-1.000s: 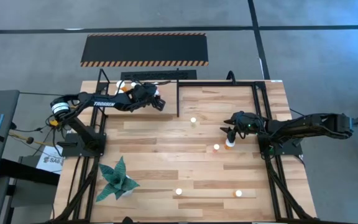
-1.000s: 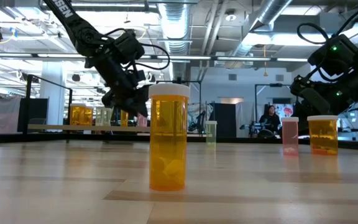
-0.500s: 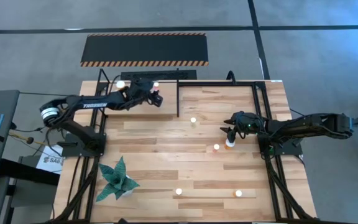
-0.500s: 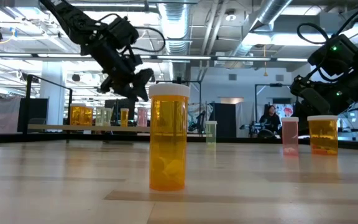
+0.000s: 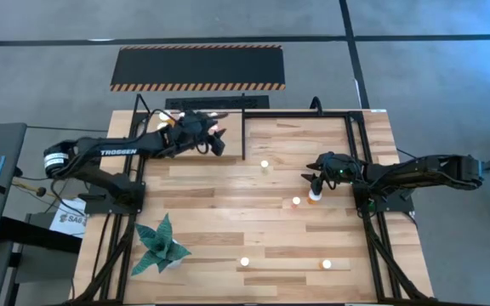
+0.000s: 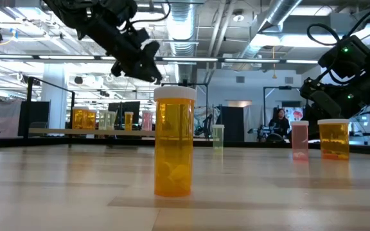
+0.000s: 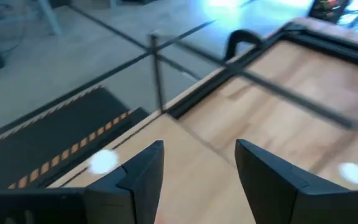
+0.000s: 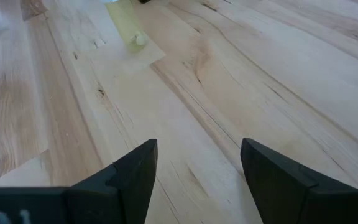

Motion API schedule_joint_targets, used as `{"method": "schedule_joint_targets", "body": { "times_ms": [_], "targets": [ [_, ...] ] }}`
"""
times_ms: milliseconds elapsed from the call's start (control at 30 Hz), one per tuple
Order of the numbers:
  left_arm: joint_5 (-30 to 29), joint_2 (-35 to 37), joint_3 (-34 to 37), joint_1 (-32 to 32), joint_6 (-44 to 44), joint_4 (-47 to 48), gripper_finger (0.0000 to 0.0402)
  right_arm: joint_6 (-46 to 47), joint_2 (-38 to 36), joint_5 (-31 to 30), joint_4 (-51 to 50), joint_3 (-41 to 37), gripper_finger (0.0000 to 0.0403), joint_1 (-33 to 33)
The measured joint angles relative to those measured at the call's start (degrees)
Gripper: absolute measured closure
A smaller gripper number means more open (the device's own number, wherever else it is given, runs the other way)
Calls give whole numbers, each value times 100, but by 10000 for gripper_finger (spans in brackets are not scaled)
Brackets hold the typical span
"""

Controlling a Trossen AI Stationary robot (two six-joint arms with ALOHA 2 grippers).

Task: Pick and place medicine bottles onto shelf by color
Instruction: Put the left small orange pill bottle aligned with the other small orange pill bottle on the shelf

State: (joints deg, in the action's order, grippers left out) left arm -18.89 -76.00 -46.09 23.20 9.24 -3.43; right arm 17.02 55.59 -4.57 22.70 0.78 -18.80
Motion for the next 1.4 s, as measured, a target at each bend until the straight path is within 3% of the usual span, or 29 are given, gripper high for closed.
{"method": "schedule_joint_targets", "body": {
  "times_ms": [300,567,767,967,1100,1400],
  "targets": [
    [-335,67,-4,-1005,7,-68,216,0,1,-1,0,0,147,1],
    [331,67,-4,-2016,-625,-32,216,0,0,0,0,0,147,0],
    [464,67,37,-3134,-649,48,216,0,1,-1,0,0,147,0],
    [60,65,397,-4270,-725,-584,216,0,1,-1,0,0,147,0],
    [448,-227,606,-4735,-830,-1360,216,0,1,-1,0,0,147,0],
    [304,-1343,572,-4958,-886,-2419,216,0,0,-1,-1,0,147,0]
  ]
}}
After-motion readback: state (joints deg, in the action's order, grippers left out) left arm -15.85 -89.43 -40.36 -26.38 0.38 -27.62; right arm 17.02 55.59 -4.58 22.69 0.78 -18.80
